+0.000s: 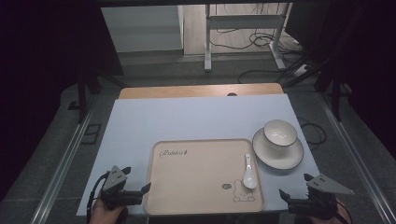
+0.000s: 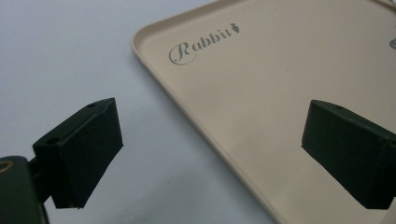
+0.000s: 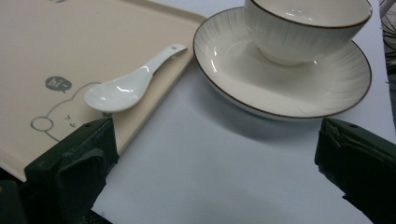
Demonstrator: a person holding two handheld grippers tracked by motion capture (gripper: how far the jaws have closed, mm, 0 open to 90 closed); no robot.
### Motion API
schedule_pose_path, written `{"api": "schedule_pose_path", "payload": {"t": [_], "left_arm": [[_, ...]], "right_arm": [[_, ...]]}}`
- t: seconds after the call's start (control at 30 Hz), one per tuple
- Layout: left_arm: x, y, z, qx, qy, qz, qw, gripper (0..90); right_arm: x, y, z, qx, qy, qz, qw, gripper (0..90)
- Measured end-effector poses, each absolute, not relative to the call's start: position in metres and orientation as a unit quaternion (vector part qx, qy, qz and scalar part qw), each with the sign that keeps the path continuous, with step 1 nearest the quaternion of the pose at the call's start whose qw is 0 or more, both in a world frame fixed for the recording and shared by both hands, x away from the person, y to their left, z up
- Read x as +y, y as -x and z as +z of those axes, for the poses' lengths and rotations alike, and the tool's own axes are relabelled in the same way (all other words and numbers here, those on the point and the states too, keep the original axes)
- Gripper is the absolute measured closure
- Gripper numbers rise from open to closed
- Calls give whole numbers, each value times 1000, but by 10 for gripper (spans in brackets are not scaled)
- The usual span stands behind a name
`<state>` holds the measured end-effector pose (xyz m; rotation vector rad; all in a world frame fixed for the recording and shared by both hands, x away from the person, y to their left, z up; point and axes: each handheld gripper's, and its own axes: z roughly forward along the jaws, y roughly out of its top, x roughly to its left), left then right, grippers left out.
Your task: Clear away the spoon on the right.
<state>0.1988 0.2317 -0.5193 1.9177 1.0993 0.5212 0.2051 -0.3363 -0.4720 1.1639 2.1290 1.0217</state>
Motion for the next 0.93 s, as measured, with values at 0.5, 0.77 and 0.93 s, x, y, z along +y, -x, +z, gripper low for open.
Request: {"api": "schedule_pose_path", "payload": {"t": [0.5, 0.77, 0.93], "left_arm": [[232, -199, -519, 440, -765, 207, 423, 49], [232, -199, -519, 439, -765, 206, 424, 49], [232, -199, -519, 438, -767, 206, 421, 50]], "right_arm": [[-354, -202, -485, 780, -451, 355, 250, 0], [-356, -205, -489, 781, -459, 348, 239, 0], [-356, -207, -490, 786, -459, 343, 232, 0]]}}
